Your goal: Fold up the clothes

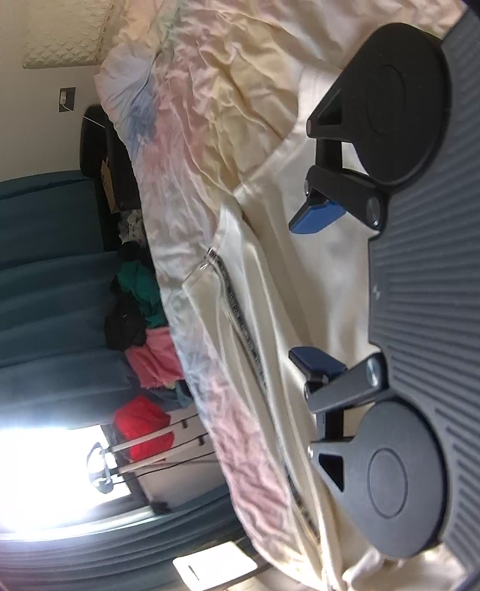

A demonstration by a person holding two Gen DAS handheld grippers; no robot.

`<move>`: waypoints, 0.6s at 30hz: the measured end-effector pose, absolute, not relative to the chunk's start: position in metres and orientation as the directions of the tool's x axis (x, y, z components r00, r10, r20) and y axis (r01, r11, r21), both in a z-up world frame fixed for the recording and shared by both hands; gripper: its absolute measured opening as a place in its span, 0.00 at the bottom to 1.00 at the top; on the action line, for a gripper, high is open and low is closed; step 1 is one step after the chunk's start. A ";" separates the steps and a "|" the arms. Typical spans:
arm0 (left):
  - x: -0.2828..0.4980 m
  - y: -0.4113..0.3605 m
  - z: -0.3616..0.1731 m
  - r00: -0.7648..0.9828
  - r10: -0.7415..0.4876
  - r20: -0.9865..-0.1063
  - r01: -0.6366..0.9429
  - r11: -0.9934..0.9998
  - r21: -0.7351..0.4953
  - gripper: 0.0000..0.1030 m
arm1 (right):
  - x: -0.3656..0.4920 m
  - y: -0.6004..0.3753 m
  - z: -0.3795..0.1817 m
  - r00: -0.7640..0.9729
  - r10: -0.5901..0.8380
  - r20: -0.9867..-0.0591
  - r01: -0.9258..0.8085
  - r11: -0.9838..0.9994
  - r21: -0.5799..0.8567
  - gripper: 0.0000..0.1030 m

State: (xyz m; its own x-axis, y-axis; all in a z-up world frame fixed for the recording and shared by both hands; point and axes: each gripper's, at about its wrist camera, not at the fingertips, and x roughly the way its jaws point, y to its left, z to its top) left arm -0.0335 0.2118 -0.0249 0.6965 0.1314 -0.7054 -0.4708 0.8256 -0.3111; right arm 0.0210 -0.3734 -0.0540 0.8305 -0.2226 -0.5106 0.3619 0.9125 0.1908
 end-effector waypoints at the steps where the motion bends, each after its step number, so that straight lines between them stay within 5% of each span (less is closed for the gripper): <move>1: -0.039 0.225 -0.027 0.687 0.144 -0.712 -0.503 0.801 -0.323 0.97 | 0.023 -0.374 -0.057 0.824 -0.226 -0.519 0.363 0.915 0.177 0.68; 6: -0.054 0.263 -0.041 0.717 0.057 -0.694 -0.545 0.667 -0.508 0.97 | 0.028 -0.377 -0.064 0.806 -0.237 -0.542 0.371 0.916 0.151 0.68; 18: -0.049 0.254 -0.050 0.697 0.070 -0.714 -0.574 0.652 -0.496 0.97 | 0.015 -0.424 -0.074 0.629 -0.506 -0.589 0.704 0.693 0.156 0.68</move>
State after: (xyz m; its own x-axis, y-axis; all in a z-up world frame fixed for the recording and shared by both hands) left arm -0.0487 0.2544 -0.0501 0.6967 0.0700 -0.7139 -0.5738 0.6516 -0.4961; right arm 0.0146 -0.4236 -0.0744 0.6294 -0.5063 -0.5895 0.7037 0.6932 0.1559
